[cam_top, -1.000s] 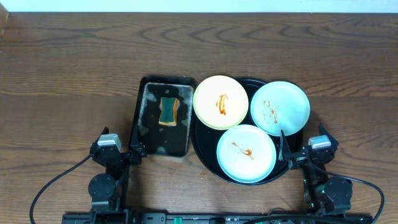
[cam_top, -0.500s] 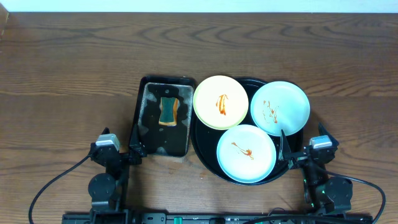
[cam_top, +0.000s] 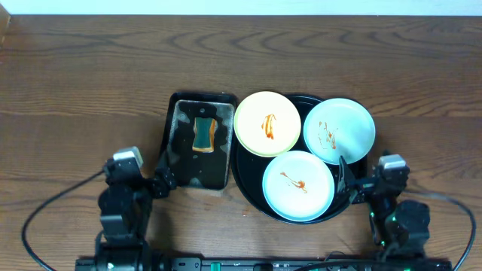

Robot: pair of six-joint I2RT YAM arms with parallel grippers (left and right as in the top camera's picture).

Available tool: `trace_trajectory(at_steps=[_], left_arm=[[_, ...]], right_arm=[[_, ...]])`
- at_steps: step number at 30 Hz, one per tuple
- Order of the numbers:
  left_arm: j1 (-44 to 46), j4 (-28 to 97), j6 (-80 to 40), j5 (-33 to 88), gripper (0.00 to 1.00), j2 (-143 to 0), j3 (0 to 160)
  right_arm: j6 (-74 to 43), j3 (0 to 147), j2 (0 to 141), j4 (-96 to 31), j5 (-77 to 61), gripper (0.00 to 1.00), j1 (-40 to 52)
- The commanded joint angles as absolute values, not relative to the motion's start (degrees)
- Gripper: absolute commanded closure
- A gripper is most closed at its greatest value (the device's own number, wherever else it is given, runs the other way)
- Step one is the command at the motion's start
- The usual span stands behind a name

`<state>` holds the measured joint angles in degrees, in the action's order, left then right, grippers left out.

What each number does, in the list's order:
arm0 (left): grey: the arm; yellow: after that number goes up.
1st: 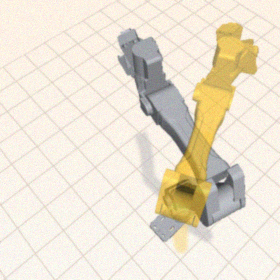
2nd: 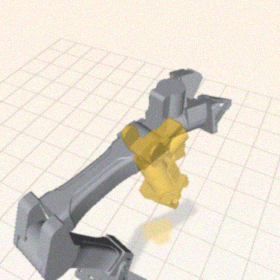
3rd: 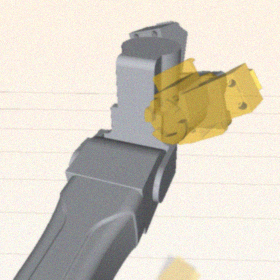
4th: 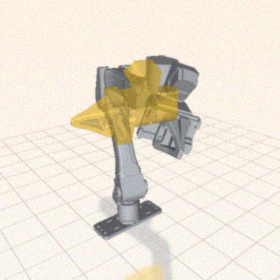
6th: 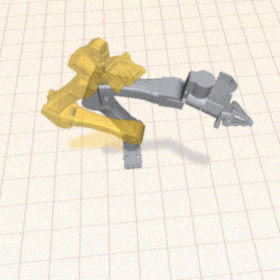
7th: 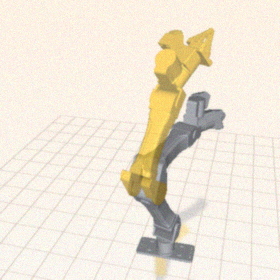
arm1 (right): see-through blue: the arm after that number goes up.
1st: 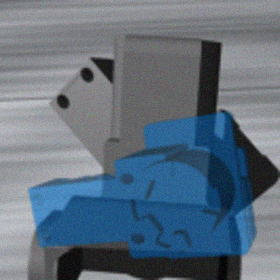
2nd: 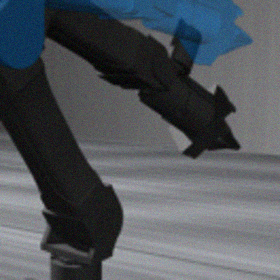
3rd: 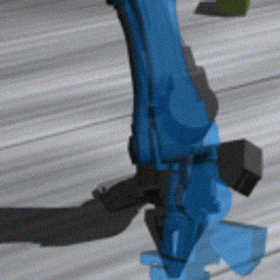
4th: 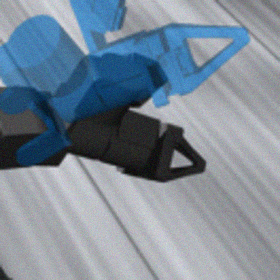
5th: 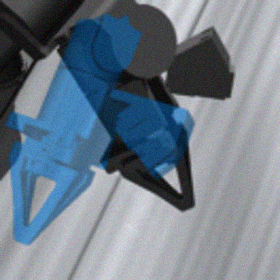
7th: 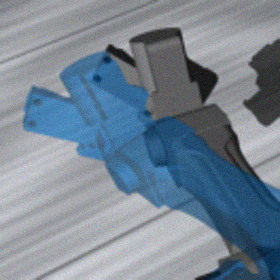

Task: Clean dirty plates on tray and stack at the side
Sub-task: 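Move the left gripper down to the sponge in the soapy tray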

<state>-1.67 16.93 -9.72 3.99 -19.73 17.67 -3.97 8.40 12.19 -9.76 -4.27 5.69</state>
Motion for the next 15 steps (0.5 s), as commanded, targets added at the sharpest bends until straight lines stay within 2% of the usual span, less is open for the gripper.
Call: trace_trajectory(at_steps=[1, 6, 13, 15], left_arm=[[-1.9, 19.6, -10.4, 6.9, 0.14, -27.3, 25.2], [-1.9, 22.8, -10.3, 12.5, 0.14, -37.2, 31.8], [-1.9, 33.1, -9.5, 12.7, 0.14, -52.9, 45.0], [-1.9, 35.4, -9.5, 12.7, 0.14, -56.3, 48.0]], right_arm=[[-6.8, 15.0, 20.0, -10.8, -4.6, 0.01, 5.3], [-6.8, 26.0, 33.8, -19.0, -5.0, 0.01, 5.3], [-6.8, 42.5, 53.5, -38.2, -5.0, 0.01, 5.3], [-6.9, 44.2, 56.5, -39.8, -5.8, 0.01, 5.3]])
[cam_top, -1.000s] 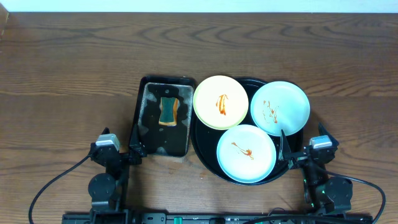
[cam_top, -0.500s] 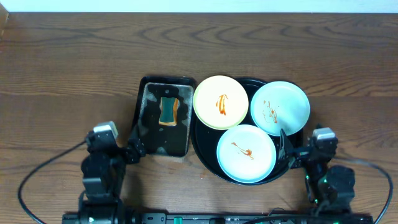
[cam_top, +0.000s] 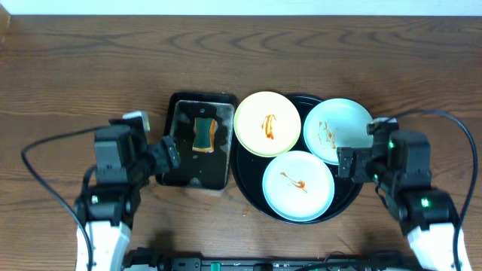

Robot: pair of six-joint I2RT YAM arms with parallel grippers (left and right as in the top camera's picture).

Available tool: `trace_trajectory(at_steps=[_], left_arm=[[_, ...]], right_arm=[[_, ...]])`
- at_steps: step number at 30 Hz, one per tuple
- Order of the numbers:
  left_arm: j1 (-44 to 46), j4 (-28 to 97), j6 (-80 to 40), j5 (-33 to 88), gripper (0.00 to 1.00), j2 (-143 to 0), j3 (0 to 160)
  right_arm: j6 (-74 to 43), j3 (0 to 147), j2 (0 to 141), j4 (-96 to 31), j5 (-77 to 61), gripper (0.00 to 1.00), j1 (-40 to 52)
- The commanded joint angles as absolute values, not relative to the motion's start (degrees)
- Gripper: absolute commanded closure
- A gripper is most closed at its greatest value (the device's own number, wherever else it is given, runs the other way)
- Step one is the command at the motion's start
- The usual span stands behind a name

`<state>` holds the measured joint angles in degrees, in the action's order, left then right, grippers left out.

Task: Clean dirty plates on tray and stack at the side
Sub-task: 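Move the left gripper down to the sponge in the soapy tray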

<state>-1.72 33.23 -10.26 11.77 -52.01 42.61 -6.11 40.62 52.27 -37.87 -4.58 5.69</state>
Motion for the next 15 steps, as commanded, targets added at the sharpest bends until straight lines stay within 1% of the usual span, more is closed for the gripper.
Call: trace_trajectory(at_steps=[1, 5, 10, 15], left_arm=[[-1.9, 36.1, -9.5, 12.7, 0.14, -57.5, 48.9], [0.2, 37.1, -9.5, 12.3, 0.14, -60.7, 49.7], [4.7, 36.8, -9.5, 10.9, 0.14, -63.0, 49.7], [5.3, 36.7, -9.5, 10.9, 0.14, -64.3, 49.7]], right_arm=[[-6.8, 44.6, 57.8, -40.2, -7.6, 0.01, 5.3], [-6.8, 44.7, 61.5, -40.7, -16.8, 0.01, 5.3], [-6.3, 44.7, 64.2, -40.7, -16.3, 0.01, 5.3], [-6.4, 44.5, 64.5, -42.7, -16.1, 0.01, 5.3]])
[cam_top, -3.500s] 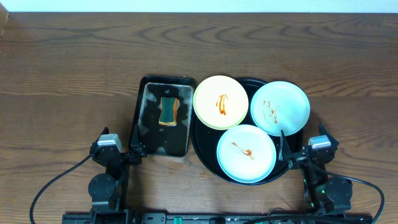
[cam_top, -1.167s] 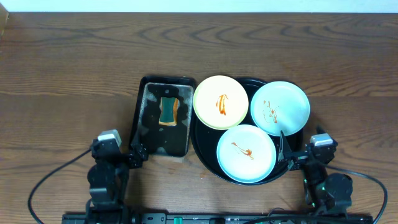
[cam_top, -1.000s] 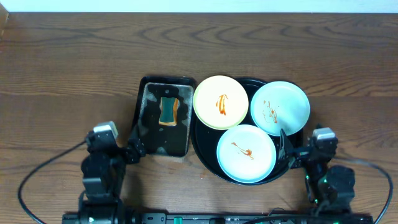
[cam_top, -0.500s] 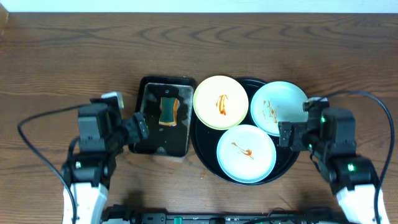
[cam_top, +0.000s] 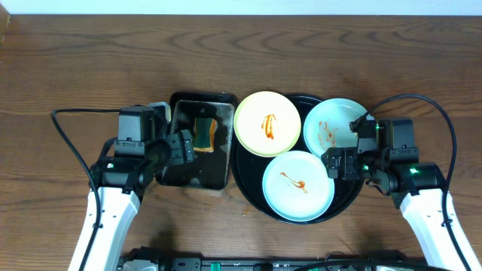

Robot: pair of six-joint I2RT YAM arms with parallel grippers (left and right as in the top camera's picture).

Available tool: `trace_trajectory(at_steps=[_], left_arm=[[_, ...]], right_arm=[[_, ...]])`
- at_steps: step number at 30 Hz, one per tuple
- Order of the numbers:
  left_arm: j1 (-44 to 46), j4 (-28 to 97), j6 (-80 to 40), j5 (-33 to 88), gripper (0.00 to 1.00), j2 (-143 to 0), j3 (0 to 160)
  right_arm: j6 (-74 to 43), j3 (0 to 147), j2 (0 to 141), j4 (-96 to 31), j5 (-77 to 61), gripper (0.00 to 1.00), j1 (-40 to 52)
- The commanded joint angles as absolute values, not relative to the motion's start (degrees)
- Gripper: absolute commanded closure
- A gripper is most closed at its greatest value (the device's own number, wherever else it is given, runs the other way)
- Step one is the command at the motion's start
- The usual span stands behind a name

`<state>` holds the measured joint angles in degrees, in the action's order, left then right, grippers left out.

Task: Clean dirty plates on tray and stack at the side
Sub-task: 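Move the left gripper down to the sponge in the soapy tray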

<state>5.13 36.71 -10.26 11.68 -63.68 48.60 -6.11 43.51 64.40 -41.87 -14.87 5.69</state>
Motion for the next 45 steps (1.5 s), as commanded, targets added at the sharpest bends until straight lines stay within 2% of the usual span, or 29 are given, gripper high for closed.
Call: trace_trajectory(at_steps=[1, 5, 11, 20, 26, 32, 38, 45], left_arm=[[5.3, 36.6, -9.5, 10.9, 0.14, -64.3, 49.7], [5.3, 33.9, -9.5, 10.9, 0.14, -64.4, 49.7], [5.7, 28.2, -10.4, 11.0, 0.14, -67.7, 49.7], [9.7, 22.9, -10.2, 10.9, 0.14, -79.6, 49.7], [11.4, 20.5, -10.2, 10.9, 0.21, -86.1, 49.7], [14.3, 17.3, -10.2, 10.7, 0.25, -90.1, 49.7], [15.4, 16.6, -10.2, 0.6, 0.27, -91.6, 49.7], [15.4, 13.9, -10.2, -1.6, 0.27, -91.8, 49.7]], right_arm=[[-6.3, 44.5, 64.5, -43.4, -16.1, 0.01, 5.3], [-6.7, 43.7, 64.5, -44.8, -15.1, 0.01, 5.3], [-10.2, 38.6, 64.6, -41.7, -12.5, 0.14, 5.3], [-10.9, 31.7, 64.9, -33.0, -13.8, 0.27, 5.3], [-12.6, 28.2, 65.9, -27.7, -13.8, 0.41, 5.3], [-13.3, 25.1, 69.4, -20.6, -17.8, 0.47, 5.3], [-13.3, 25.0, 71.9, -18.7, -18.3, 0.61, 5.3], [-13.3, 25.0, 72.7, -17.6, -19.8, 0.62, 5.3]])
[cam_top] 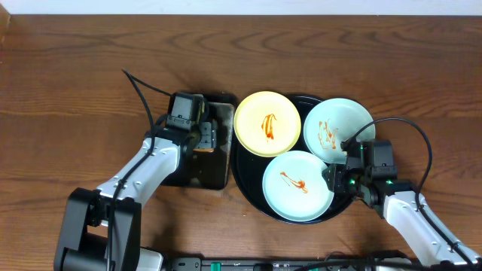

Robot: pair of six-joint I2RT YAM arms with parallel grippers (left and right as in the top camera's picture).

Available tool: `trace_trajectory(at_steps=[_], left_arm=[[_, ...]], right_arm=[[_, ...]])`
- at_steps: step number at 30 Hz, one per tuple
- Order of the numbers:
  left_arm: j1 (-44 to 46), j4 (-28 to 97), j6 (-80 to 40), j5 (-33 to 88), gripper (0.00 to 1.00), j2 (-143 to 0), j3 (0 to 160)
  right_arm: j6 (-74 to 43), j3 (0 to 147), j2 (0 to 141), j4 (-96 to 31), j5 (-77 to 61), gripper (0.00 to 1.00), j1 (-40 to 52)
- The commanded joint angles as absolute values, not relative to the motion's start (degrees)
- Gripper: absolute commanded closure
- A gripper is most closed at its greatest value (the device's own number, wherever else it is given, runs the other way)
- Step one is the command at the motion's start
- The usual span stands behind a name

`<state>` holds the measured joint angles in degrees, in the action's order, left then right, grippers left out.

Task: Clean dirty plates on tray and stack at the side
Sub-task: 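Move the left gripper down to the sponge in the soapy tray, then grasp the green-and-orange sponge with the left gripper and dip it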

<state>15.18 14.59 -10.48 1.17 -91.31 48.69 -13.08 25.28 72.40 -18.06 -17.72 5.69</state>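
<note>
Three dirty plates lie in the round black tray [242,179]: a yellow plate [267,123] with an orange smear, a pale blue plate [340,126] at the right with brown streaks, and a pale blue front plate [297,187] with a small smear. A sponge [197,147] lies in the small black rectangular tray [197,170], mostly hidden under my left gripper [206,135], which hangs over it and looks open. At the right rim of the front plate is my right gripper [330,178], apparently open, holding nothing that I can see.
The brown wooden table [90,68] stretches left, right and behind the two trays. Cables loop from both arms over the table. The small tray touches the round tray's left side.
My left gripper has moved right from the small tray's left edge to above the sponge. My right gripper has dropped slightly toward the front plate's right rim. No plate has moved.
Both arms were folded at the table's front edge, grippers near the tray corners. They then rose and reached inward, the left toward the small tray, the right toward the plates. Now the left is over the sponge and the right is at the front plate.
</note>
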Motion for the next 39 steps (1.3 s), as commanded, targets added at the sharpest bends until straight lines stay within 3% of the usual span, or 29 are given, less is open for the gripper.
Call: trace_trajectory(at_steps=[1, 7, 9, 11, 12, 21, 24, 29, 39], left_arm=[[15.4, 13.8, -10.2, -1.6, 0.27, -92.0, 49.7], [15.4, 13.6, -10.2, -1.5, 0.26, -93.3, 49.7], [15.4, 13.6, -10.2, -1.5, 0.26, -93.7, 49.7], [15.4, 13.6, -10.2, -1.5, 0.26, -94.2, 49.7], [15.4, 13.6, -10.2, -1.5, 0.27, -94.4, 49.7], [15.4, 13.6, -10.2, -1.5, 0.27, -94.5, 49.6], [15.4, 13.6, -10.2, -1.5, 0.26, -94.5, 49.4], [15.4, 13.6, -10.2, -1.5, 0.27, -94.5, 48.9], [15.4, 13.3, -10.2, -1.5, 0.27, -94.5, 48.2]], right_arm=[[-13.3, 25.0, 72.7, -17.5, -20.3, 0.61, 5.3], [-13.3, 25.0, 72.7, -17.5, -21.3, 0.51, 5.3], [-13.2, 25.0, 72.7, -17.5, -21.2, 0.65, 5.3], [-13.3, 25.0, 72.7, -17.5, -19.7, 0.91, 5.3], [-13.3, 25.0, 72.7, -17.5, -19.4, 0.98, 5.3], [-13.3, 25.0, 72.7, -21.6, -19.3, 0.89, 5.3], [-13.3, 25.0, 72.7, -22.2, -19.3, 0.90, 5.3], [-13.3, 25.0, 72.7, -21.6, -19.3, 0.99, 5.3], [-13.3, 25.0, 72.7, -21.4, -19.3, 0.99, 5.3]])
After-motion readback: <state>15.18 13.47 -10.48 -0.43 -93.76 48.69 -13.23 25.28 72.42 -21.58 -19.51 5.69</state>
